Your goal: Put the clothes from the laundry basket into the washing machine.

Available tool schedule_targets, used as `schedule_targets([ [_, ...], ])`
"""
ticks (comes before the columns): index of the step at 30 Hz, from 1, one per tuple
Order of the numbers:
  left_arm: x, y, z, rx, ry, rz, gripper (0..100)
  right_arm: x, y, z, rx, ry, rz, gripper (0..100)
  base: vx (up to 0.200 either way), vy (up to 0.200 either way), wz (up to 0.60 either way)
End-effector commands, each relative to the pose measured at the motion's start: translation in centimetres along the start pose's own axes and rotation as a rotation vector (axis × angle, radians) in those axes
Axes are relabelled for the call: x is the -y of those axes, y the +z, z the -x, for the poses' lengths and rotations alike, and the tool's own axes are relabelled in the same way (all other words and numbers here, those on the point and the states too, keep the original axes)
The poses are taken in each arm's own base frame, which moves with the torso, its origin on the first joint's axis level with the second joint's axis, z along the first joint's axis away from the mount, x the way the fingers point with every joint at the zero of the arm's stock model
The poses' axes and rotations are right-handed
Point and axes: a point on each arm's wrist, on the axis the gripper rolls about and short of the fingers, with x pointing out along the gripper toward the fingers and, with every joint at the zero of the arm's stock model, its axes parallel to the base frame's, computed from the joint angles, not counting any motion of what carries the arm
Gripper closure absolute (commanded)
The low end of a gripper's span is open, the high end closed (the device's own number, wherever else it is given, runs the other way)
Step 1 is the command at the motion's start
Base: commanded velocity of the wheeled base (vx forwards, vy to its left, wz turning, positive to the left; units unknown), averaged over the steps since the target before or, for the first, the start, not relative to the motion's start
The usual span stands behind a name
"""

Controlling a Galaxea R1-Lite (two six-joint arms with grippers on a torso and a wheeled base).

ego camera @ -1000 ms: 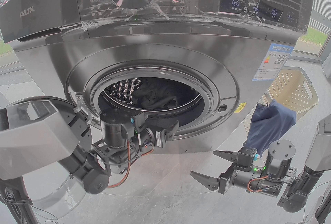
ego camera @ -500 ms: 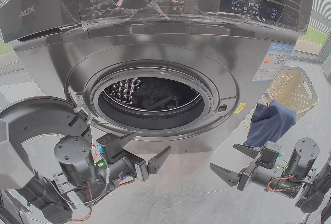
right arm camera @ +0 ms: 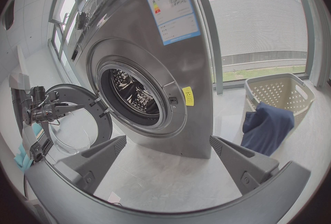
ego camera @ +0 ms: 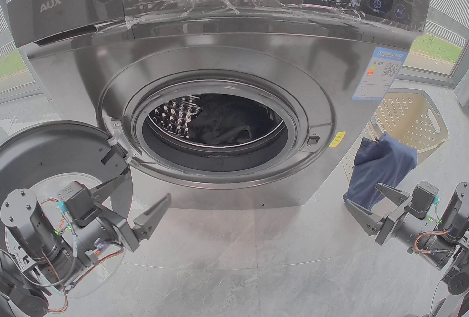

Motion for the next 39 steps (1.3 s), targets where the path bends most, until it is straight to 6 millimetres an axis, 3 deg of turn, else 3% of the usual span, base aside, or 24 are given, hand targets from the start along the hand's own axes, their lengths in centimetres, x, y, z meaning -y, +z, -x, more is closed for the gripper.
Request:
schedule_targets([
  [1,-1.3,1.2,3.5,0.045,0.046,-0.005,0,0.7,1.0,2.2,0.036,-0.046,-0.004,0,-0.200,0.000,0.00],
  [10,-1.5,1.8,7.4,0.040,0.055,-0.003,0,0.8,1.4,5.4,0.013,-0.114,-0.015,0,-0.089,0.000,0.00],
  [13,-1.7,1.9,9.9,0.053,0.063,0.001,0,1.2,1.4,7.7,0.012,-0.162,-0.016,0,0.000,0.000,0.00],
  [19,-2.0,1.4,12.6,0.048,0.095,0.000,0,1.5,0.9,11.0,0.018,-0.222,-0.007,0,0.000,-0.067,0.00],
  [21,-2.5,0.2,14.1,0.032,0.163,-0.008,0,1.7,0.5,12.9,0.043,-0.274,-0.003,0,0.000,-0.200,0.00],
  [27,-2.7,-1.7,16.4,0.036,0.232,0.001,0,1.7,-0.3,15.2,0.104,-0.345,0.010,0,0.000,-0.167,0.00],
  [31,-2.6,-3.4,18.3,0.028,0.277,0.006,0,1.2,-2.2,17.7,0.144,-0.389,0.016,0,0.000,0.000,0.00],
  [36,-2.2,-5.2,19.6,0.014,0.306,0.009,0,0.9,-4.5,19.2,0.125,-0.434,0.040,0,0.000,-0.040,0.00],
  [39,-2.1,-5.7,19.9,0.008,0.325,0.033,0,0.9,-4.8,19.2,0.104,-0.457,0.037,0,0.000,-0.200,0.00],
])
